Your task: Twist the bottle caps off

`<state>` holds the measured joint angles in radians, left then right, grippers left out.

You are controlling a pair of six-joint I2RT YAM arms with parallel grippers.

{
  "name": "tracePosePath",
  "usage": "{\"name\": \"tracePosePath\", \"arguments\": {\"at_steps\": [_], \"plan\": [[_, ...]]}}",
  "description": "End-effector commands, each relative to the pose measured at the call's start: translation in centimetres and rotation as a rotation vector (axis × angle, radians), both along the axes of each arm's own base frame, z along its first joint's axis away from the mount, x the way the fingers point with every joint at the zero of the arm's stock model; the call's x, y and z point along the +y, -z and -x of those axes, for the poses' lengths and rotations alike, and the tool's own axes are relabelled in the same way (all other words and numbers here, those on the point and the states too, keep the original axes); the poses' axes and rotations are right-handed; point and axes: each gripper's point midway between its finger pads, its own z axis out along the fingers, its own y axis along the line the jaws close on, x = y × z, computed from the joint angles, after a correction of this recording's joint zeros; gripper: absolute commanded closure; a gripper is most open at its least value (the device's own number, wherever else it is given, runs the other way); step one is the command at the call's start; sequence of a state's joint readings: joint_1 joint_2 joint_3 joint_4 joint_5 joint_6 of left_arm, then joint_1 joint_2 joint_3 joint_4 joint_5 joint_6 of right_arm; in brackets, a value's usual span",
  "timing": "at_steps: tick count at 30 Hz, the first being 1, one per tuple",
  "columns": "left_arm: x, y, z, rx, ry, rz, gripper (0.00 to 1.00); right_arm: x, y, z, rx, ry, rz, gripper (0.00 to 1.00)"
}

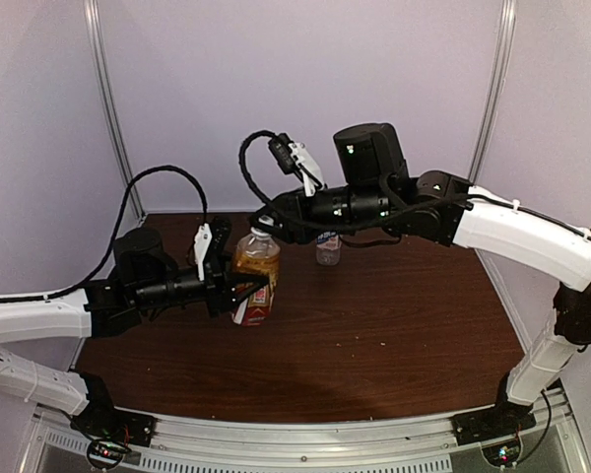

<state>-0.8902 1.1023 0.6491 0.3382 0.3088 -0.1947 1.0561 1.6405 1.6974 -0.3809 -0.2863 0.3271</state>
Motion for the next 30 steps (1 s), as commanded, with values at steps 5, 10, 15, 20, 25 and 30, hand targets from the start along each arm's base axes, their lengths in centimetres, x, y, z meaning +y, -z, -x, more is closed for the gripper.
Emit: {"name": "tracePosePath", "arguments": {"at_steps": [5, 10, 15, 20, 25, 30], "plan": [[0.1, -3.4, 1.6, -0.090, 0.066, 0.082, 0.60, -0.2, -0.8, 1.0, -0.157, -0.124, 0.017, 0.77], [-0.6, -4.1, 5.8, -0.126, 0.318, 0.113, 0.59, -0.1, -0.5, 5.2, -0.303, -0.456, 0.032, 0.76], [-0.9, -4.4, 9.0, -0.110, 0.526, 0.138, 0.59, -0.8, 0.6, 7.0, -0.402, -0.623, 0.085, 0.71], [-1.0, -4.7, 9.0, -0.105, 0.526, 0.155, 0.60, -0.9, 0.9, 6.7, -0.383, -0.640, 0.080, 0.69], [-1.2, -4.6, 8.4, -0.104, 0.501, 0.149, 0.60, -1.0, 0.8, 6.5, -0.359, -0.615, 0.073, 0.69], [-1.4, -4.0, 8.2, -0.096, 0.495, 0.137, 0.60, -1.4, 0.1, 7.3, -0.362, -0.640, 0.035, 0.70]]}}
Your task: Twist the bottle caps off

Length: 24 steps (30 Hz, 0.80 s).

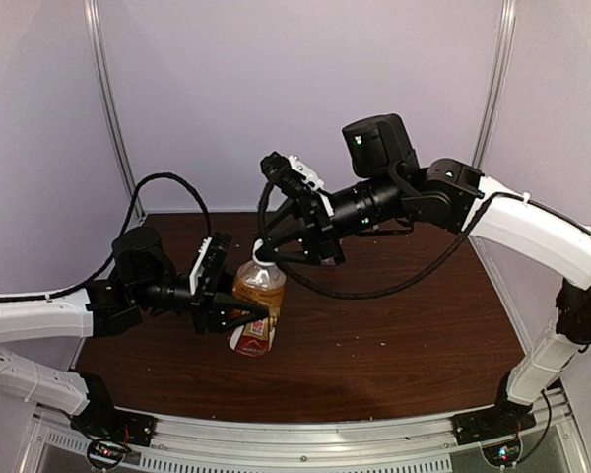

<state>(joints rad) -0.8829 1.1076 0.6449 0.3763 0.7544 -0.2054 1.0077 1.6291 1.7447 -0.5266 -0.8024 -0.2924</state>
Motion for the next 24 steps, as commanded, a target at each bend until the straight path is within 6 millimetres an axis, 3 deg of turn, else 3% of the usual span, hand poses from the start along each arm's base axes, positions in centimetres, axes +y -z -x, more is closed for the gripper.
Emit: {"name": "tracePosePath", "arguments": {"at_steps": [1, 15, 24], "plan": [[-0.3, -3.0, 1.1, -0.101, 0.063, 0.107, 0.60, -0.5, 0.7, 0.3, 0.026, -0.029, 0.012, 0.70], [-0.4, -2.8, 2.9, -0.076, 0.200, 0.109, 0.60, -1.8, 0.5, 2.2, 0.050, -0.204, 0.003, 0.70], [-0.7, -2.1, 2.8, -0.063, 0.209, 0.094, 0.60, -2.0, 0.1, 2.1, 0.047, -0.224, -0.005, 0.71]]}}
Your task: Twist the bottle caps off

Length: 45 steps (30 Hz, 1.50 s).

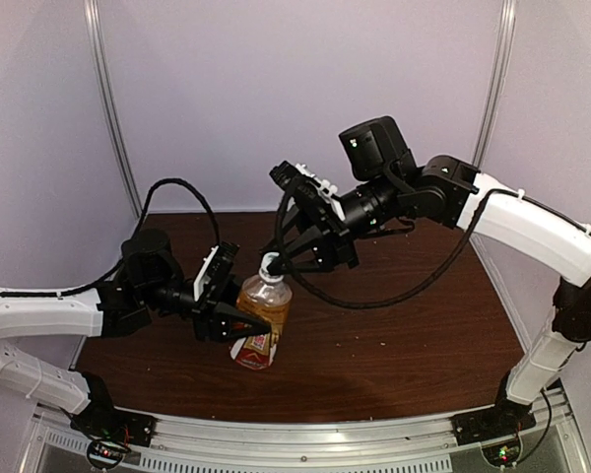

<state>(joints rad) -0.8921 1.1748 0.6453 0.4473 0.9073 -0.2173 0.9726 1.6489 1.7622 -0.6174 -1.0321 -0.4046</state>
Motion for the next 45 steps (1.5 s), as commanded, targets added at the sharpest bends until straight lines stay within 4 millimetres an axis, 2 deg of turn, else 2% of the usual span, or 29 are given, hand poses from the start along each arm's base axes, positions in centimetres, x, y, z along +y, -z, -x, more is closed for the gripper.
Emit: {"name": "tracePosePath", "arguments": {"at_steps": [1, 6, 10, 14, 19, 21, 24, 26, 29, 33, 38, 41, 45], "plan": [[0.0, -2.6, 0.6, -0.074, 0.045, 0.086, 0.60, -0.7, -0.6, -0.1, 0.017, -0.022, -0.004, 0.71], [-0.4, -1.6, 0.2, -0.067, 0.039, 0.056, 0.60, -1.3, -1.9, 0.0, 0.024, -0.042, -0.045, 0.71], [-0.5, -1.4, 0.2, -0.064, 0.041, 0.054, 0.61, -1.5, -2.1, -0.1, 0.028, -0.047, -0.049, 0.71], [-0.5, -1.5, -0.2, -0.070, 0.012, 0.053, 0.61, -1.6, -2.1, -1.1, 0.037, 0.014, -0.051, 0.74], [-0.1, -1.1, -1.8, -0.095, -0.118, 0.021, 0.61, -2.4, -2.7, -6.0, 0.065, 0.301, -0.084, 0.71], [0.3, -1.1, -3.2, -0.109, -0.219, 0.003, 0.61, -3.6, -2.9, -8.6, 0.110, 0.432, -0.103, 0.71], [1.6, -1.5, -5.3, -0.128, -0.390, -0.011, 0.60, -5.8, -1.8, -11.7, 0.148, 0.635, -0.105, 0.71], [2.8, -1.8, -6.9, -0.137, -0.516, -0.012, 0.60, -7.1, -0.3, -13.4, 0.154, 0.765, -0.083, 0.70], [4.9, -2.1, -8.9, -0.142, -0.692, -0.018, 0.59, -8.1, 3.8, -14.6, 0.166, 0.868, -0.011, 0.70], [7.0, -2.6, -10.8, -0.145, -0.857, -0.029, 0.57, -8.2, 10.4, -15.3, 0.222, 0.919, 0.095, 0.70], [8.3, -3.1, -11.5, -0.151, -0.937, -0.022, 0.56, -8.3, 18.6, -16.4, 0.254, 0.990, 0.214, 0.71], [8.6, -3.1, -11.6, -0.151, -0.951, -0.019, 0.56, -6.9, 22.7, -16.4, 0.259, 0.982, 0.289, 0.71], [9.1, -3.3, -11.9, -0.141, -0.983, -0.011, 0.56, -4.0, 26.3, -16.6, 0.240, 0.962, 0.365, 0.71]]}}
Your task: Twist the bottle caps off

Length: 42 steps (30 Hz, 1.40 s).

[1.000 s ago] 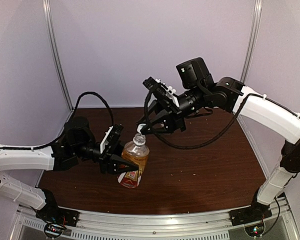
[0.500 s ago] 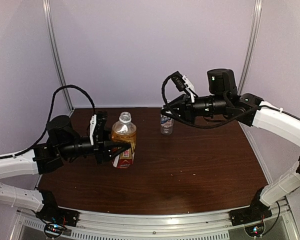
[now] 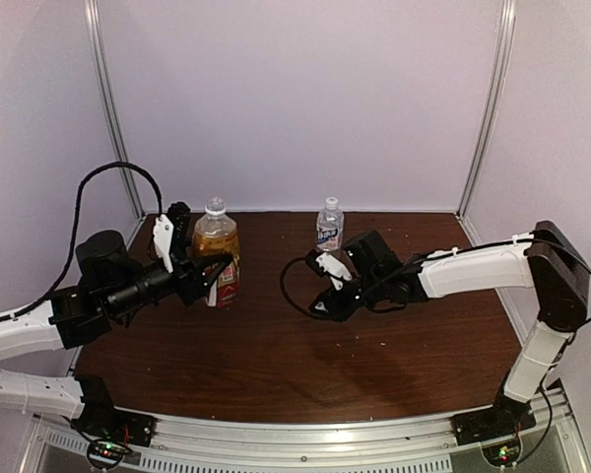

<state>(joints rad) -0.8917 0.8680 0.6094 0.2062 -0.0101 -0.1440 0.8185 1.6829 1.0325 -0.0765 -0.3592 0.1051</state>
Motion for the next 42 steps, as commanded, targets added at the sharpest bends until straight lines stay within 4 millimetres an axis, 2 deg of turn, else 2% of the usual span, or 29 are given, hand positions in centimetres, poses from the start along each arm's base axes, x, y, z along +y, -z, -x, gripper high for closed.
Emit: {"name": "tracePosePath", "arguments": {"at_steps": [1, 9, 13, 15, 17, 20, 25, 29, 32, 34, 38, 40, 42], "plan": [[1.3, -0.7, -0.7, -0.014, -0.078, 0.028, 0.55, 3.7, 0.9, -1.4, -0.060, 0.001, 0.001, 0.71], [2.3, -0.7, -0.7, -0.020, -0.114, 0.022, 0.55, 8.5, 4.6, -2.3, -0.038, -0.059, 0.049, 0.67], [2.7, -0.9, -0.5, -0.029, -0.124, 0.021, 0.55, 9.6, 5.3, -2.5, -0.029, -0.072, 0.067, 0.61], [2.9, -1.0, -0.5, -0.032, -0.130, 0.021, 0.55, 9.6, 5.1, -2.6, -0.034, -0.070, 0.069, 0.57], [3.1, -1.1, -0.5, -0.037, -0.134, 0.023, 0.55, 9.4, 4.3, -2.7, -0.048, -0.066, 0.067, 0.47], [3.0, -1.1, -0.5, -0.037, -0.133, 0.025, 0.55, 8.7, 2.7, -2.9, -0.071, -0.049, 0.067, 0.40], [2.8, -1.1, -0.5, -0.034, -0.122, 0.024, 0.54, 6.2, -1.2, -2.5, -0.099, -0.028, 0.013, 0.30], [2.5, -0.7, -0.6, -0.029, -0.116, 0.019, 0.54, 4.5, -5.7, -0.8, -0.134, -0.058, -0.056, 0.22], [1.9, -0.3, -0.6, -0.023, -0.091, 0.018, 0.54, 3.8, -10.4, 0.9, -0.180, -0.102, -0.137, 0.17], [1.2, 0.0, -0.3, -0.023, -0.054, 0.015, 0.54, 3.3, -14.7, 2.3, -0.221, -0.138, -0.218, 0.14], [-1.0, 0.2, 1.4, -0.048, 0.106, 0.015, 0.53, 3.3, -21.2, 5.0, -0.261, -0.226, -0.349, 0.11], [-2.0, 0.3, 2.1, -0.052, 0.173, 0.008, 0.52, 3.6, -23.3, 5.9, -0.267, -0.259, -0.383, 0.10], [-2.9, 0.3, 2.8, -0.053, 0.235, 0.004, 0.52, 4.1, -24.6, 6.5, -0.265, -0.289, -0.398, 0.09]]}}
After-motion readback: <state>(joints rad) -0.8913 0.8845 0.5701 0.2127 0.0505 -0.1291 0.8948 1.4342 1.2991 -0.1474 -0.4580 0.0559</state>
